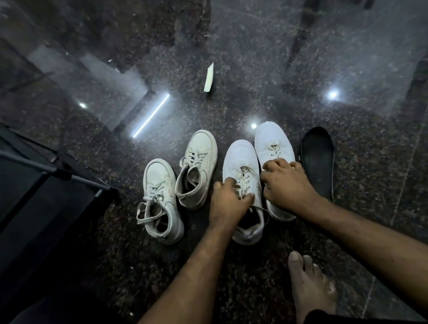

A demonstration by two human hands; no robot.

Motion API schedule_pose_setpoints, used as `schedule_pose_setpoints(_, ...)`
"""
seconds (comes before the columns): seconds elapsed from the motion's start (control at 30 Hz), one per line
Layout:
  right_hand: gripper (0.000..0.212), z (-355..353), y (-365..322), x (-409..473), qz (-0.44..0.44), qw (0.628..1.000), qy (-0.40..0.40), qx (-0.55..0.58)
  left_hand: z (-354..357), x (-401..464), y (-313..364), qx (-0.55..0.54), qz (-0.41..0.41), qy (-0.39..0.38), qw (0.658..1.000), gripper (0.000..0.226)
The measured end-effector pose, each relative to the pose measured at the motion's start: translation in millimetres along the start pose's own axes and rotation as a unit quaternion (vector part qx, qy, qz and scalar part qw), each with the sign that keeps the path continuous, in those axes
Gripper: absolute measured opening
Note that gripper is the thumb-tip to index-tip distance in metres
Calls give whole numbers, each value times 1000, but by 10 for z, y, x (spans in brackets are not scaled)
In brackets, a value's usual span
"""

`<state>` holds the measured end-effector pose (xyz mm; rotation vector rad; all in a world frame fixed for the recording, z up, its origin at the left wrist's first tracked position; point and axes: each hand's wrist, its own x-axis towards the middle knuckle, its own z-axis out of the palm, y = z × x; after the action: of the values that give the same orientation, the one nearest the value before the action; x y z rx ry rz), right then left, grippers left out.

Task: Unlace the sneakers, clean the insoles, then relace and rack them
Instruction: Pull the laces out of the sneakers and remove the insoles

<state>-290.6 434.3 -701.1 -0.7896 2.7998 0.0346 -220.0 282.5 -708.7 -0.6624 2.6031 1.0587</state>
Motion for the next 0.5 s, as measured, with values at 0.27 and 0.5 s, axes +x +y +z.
schedule_pose_setpoints(0.27, 37, -50, -46, -6, -60, 993, 33, 100, -66, 138, 138, -52, 34, 13, 998, 9)
schedule_pose_setpoints(0.5, 25, -5, -112, -29, -63, 968, -18, 243, -518, 249, 243, 121, 71, -84, 987, 8)
